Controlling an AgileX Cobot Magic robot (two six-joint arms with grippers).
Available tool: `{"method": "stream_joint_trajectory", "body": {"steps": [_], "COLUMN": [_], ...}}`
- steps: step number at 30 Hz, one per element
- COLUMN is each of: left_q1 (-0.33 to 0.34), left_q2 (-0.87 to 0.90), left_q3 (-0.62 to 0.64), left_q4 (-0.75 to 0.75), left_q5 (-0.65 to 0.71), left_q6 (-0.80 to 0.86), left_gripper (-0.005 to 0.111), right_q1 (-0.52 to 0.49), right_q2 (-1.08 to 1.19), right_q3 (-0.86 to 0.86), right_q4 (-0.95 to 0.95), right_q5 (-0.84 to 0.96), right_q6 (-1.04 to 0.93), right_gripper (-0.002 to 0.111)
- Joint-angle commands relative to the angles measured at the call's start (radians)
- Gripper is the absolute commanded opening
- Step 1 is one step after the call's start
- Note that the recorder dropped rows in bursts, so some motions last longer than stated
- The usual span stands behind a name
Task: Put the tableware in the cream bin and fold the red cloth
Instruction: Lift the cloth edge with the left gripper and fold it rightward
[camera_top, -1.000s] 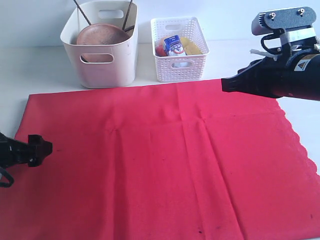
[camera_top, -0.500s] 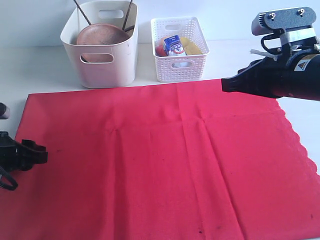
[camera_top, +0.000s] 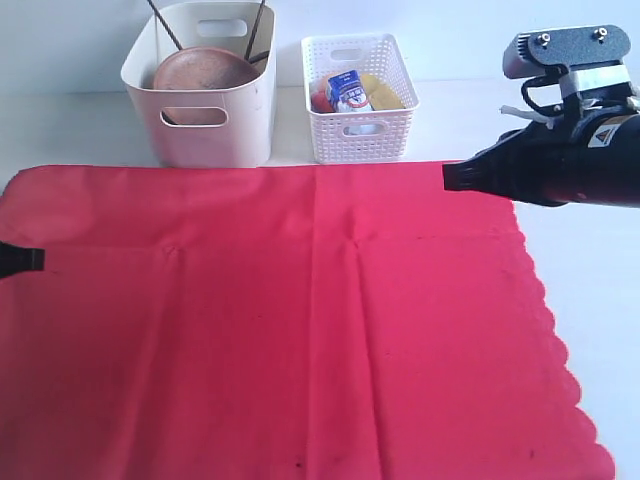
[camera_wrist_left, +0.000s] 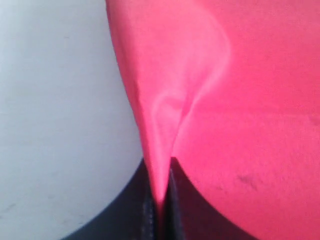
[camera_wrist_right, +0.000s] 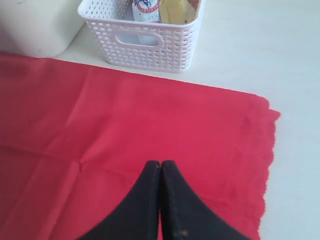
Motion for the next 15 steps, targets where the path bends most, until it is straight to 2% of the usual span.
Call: {"method": "stream_joint_trajectory", "body": {"steps": [1,4,5,9,12,15], "left_q1": [0.052,0.059,0.059,0.056,0.032,-0.027], "left_q2": [-0.020,-0.042,-0.058,-0.103,-0.120,-0.144], "left_q3": [-0.081,-0.116,-0.132,-0.145,-0.145,-0.145], "left_q4": [0.008,0.008,0.010,0.011,0.011,0.011], "left_q5": [0.197,0.226,0.253,0.297,0.307,0.309], "left_q6": [-0.005,-0.002,-0.001,-0.001,-0.001,-0.001], "left_gripper": [0.001,0.001,0.001,0.001,0.001,0.001], "right_q1": [0.026,0.121,0.181,0.304,0.359,0.369], "right_q2": [-0.007,0.016,0.055,0.229,0.348,0.450], "right_q3": [0.002,-0.009,-0.025,-0.083,-0.147,-0.197], "right_q4": [0.021,0.021,0.021,0.021,0.021,0.019], "right_q5": [0.047,0.039,0.038,0.033,0.069,0.117], "right_q6": [-0.001,-0.001,-0.003,-0.003,-0.009,-0.019], "right_gripper": [0.000,0.000,0.000,0.000,0.000,0.000]}}
